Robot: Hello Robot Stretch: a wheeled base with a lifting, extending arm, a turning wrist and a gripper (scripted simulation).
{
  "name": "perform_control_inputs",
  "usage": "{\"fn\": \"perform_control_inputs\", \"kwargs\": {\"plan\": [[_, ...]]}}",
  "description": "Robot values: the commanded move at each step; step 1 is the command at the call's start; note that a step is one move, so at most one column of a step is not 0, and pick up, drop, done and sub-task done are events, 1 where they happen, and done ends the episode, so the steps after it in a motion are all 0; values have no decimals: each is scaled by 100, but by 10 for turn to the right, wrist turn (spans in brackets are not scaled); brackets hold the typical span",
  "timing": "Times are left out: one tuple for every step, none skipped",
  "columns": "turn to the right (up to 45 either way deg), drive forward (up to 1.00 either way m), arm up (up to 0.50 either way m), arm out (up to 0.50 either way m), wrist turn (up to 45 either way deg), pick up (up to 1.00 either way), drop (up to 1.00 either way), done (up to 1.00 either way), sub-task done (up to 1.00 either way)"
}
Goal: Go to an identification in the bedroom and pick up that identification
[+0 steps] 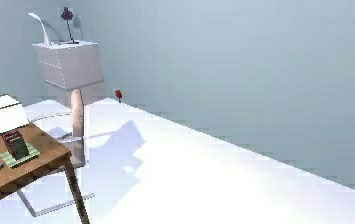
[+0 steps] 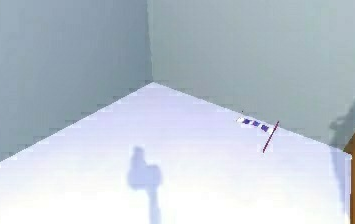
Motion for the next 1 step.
{"fn": "perform_control_inputs", "kwargs": {"plan": [[0, 75, 0, 0, 0, 0, 0, 0, 0]]}}
